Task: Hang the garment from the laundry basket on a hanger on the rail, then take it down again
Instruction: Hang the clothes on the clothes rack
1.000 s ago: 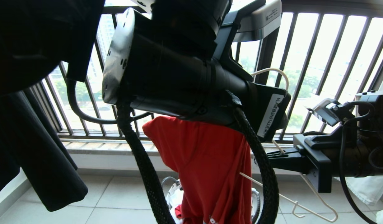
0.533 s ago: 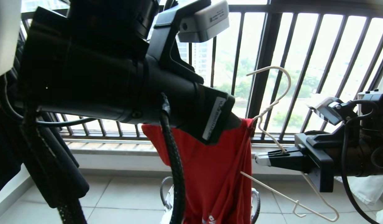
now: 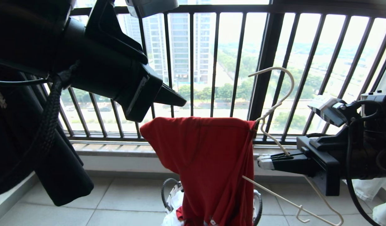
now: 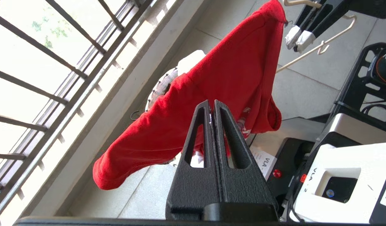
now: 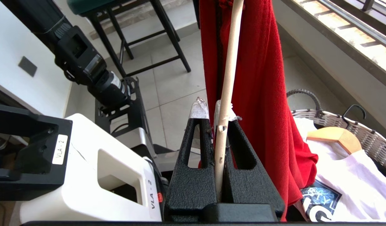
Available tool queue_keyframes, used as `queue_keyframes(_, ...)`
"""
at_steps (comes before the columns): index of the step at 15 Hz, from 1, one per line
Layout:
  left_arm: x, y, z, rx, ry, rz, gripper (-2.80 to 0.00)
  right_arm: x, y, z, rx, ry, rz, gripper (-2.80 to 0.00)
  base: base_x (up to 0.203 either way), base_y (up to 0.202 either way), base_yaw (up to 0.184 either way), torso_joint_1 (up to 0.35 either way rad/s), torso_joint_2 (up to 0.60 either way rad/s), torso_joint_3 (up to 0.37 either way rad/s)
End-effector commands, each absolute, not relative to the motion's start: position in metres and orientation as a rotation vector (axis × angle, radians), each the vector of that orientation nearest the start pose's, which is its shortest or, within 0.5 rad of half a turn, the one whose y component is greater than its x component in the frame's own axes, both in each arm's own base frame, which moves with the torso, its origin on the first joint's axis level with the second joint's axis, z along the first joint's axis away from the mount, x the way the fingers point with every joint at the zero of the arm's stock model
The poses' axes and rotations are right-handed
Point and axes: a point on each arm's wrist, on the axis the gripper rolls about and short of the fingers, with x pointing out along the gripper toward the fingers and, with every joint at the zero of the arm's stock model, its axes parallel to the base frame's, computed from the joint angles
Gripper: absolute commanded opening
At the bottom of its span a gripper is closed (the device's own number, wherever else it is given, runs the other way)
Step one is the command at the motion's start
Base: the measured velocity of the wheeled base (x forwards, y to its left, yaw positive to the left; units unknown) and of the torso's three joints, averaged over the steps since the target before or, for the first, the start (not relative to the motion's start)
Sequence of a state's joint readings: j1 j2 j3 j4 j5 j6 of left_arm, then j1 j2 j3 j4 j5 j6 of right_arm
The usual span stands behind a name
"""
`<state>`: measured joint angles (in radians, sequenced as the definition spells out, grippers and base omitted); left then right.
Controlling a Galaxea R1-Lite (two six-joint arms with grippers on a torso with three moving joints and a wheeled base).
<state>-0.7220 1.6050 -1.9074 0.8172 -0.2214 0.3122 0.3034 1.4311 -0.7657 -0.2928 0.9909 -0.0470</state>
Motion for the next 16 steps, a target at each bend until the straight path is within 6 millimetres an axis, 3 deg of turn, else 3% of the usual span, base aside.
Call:
queue_keyframes(1, 0.19, -0.177, 0.362, 0.494, 0.42, -1.041, -2.8, 0.212, 0.086, 0.215, 0.096, 0.344, 1.302, -2.8, 0.0, 0.0, 0.0, 0.0, 0.0, 0.0)
queue_keyframes(4, 0.181, -0.185, 0.356, 0.555, 0.452, -1.104, -2.8, 0.204, 0.084, 0.209, 0.074, 0.321, 1.381, -2.8, 0.0, 0.0, 0.0, 0.0, 0.0, 0.0)
queue_keyframes(7, 0.157, -0.179, 0.36, 0.563, 0.478, -1.198, -2.8, 0.201, 0.084, 0.202, 0.039, 0.302, 1.41, -2.8, 0.0, 0.0, 0.0, 0.0, 0.0, 0.0)
queue_keyframes(9, 0.152, -0.178, 0.361, 0.568, 0.481, -1.215, -2.8, 0.198, 0.083, 0.2, 0.023, 0.286, 1.435, -2.8, 0.0, 0.0, 0.0, 0.0, 0.0, 0.0)
queue_keyframes(10, 0.149, -0.176, 0.362, 0.567, 0.476, -1.219, 0.0, 0.197, 0.083, 0.2, 0.016, 0.278, 1.439, -2.8, 0.0, 0.0, 0.0, 0.0, 0.0, 0.0)
queue_keyframes(16, 0.154, -0.184, 0.356, 0.588, 0.485, -1.231, 0.0, 0.193, 0.082, 0.201, 0.021, 0.265, 1.476, -2.8, 0.0, 0.0, 0.0, 0.0, 0.0, 0.0)
